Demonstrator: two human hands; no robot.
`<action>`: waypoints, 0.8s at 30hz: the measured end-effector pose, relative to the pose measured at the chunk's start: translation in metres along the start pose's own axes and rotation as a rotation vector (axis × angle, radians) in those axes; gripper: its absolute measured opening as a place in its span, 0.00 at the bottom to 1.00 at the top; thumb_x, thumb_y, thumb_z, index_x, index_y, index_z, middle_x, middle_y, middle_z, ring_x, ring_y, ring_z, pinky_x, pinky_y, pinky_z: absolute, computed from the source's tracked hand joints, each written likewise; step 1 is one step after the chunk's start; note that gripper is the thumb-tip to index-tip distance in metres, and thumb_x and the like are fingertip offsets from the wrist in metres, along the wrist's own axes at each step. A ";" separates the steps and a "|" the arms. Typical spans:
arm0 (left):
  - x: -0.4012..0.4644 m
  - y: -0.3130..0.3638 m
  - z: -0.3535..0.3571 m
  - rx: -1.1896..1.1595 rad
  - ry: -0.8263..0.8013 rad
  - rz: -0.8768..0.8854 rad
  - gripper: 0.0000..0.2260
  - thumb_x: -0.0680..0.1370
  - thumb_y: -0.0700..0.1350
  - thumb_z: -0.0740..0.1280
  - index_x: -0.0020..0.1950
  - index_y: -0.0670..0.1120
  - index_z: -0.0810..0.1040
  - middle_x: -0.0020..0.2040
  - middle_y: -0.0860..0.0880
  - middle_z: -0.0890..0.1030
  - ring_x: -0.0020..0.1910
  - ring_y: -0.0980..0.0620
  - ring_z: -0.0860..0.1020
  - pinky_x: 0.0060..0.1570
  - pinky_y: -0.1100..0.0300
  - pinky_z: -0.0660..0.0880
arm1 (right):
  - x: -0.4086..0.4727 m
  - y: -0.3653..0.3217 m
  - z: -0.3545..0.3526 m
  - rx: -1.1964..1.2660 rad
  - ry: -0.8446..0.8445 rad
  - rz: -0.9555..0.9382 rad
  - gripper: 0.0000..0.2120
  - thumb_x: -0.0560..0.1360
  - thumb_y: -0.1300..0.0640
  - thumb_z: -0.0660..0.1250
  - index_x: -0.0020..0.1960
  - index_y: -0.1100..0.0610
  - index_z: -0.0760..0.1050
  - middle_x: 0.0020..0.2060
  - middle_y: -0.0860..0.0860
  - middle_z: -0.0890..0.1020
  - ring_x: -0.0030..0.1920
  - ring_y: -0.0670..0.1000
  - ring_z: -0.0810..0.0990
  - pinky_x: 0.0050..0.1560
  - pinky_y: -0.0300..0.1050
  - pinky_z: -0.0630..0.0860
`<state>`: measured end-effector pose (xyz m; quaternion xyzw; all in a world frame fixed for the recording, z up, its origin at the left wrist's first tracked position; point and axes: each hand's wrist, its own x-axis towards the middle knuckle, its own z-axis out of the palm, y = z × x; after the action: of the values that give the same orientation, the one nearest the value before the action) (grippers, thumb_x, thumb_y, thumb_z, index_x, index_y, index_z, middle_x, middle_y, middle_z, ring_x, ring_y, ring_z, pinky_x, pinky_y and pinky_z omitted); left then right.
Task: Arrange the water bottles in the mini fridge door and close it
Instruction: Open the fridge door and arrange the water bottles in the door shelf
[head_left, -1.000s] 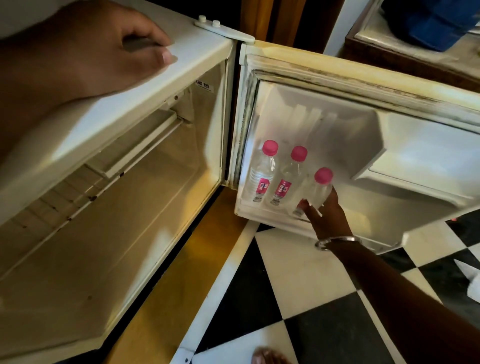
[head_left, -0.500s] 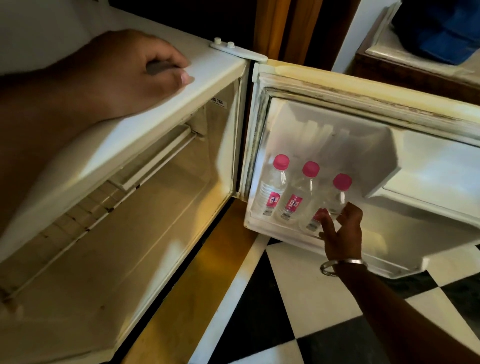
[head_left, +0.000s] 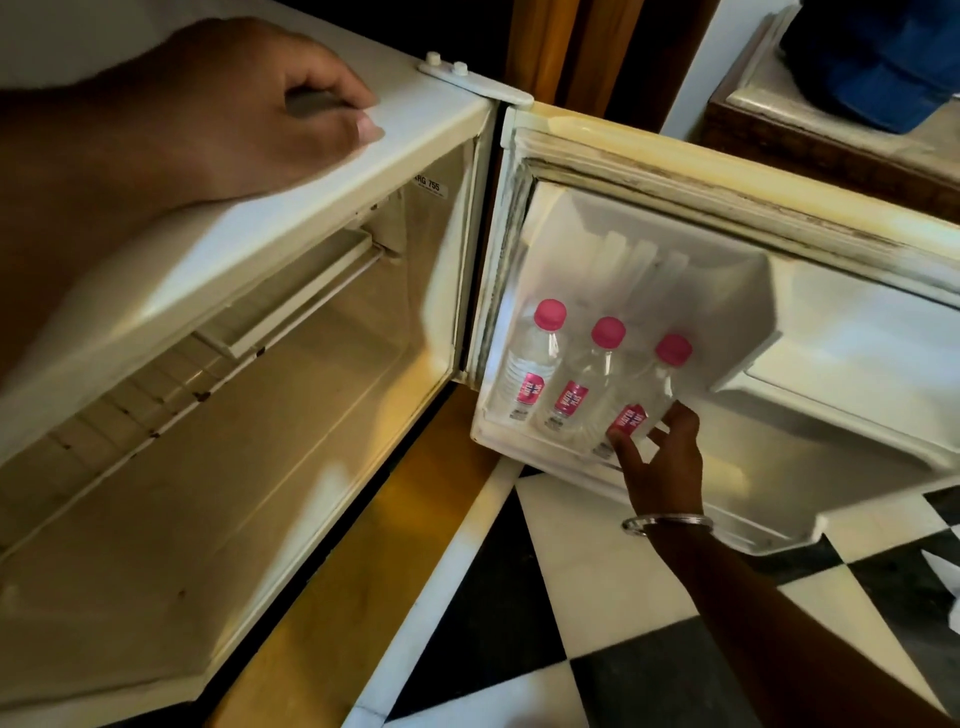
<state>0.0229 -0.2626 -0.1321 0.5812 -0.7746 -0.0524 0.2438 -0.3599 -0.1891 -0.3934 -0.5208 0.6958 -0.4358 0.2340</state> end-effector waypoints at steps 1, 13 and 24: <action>0.000 -0.001 0.001 -0.010 0.001 0.001 0.29 0.73 0.70 0.60 0.68 0.55 0.78 0.60 0.56 0.79 0.58 0.54 0.75 0.59 0.56 0.68 | 0.000 -0.001 0.000 0.009 0.014 0.008 0.34 0.69 0.54 0.76 0.68 0.53 0.62 0.64 0.53 0.75 0.56 0.51 0.77 0.53 0.46 0.75; 0.001 0.000 0.000 -0.032 -0.010 -0.013 0.29 0.73 0.70 0.61 0.67 0.55 0.78 0.63 0.51 0.82 0.61 0.49 0.78 0.66 0.47 0.74 | -0.002 -0.003 0.005 0.015 0.094 -0.017 0.33 0.69 0.58 0.76 0.68 0.53 0.63 0.64 0.53 0.74 0.61 0.53 0.77 0.51 0.41 0.78; -0.004 0.009 -0.005 0.040 -0.029 0.001 0.28 0.75 0.66 0.60 0.68 0.52 0.78 0.64 0.47 0.82 0.64 0.45 0.79 0.66 0.46 0.73 | -0.101 -0.077 0.018 -0.500 -0.193 -0.612 0.51 0.68 0.39 0.69 0.78 0.51 0.42 0.77 0.61 0.46 0.77 0.61 0.43 0.73 0.66 0.46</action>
<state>0.0185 -0.2548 -0.1262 0.5846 -0.7794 -0.0450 0.2208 -0.2707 -0.1083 -0.3502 -0.7832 0.5679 -0.2519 0.0239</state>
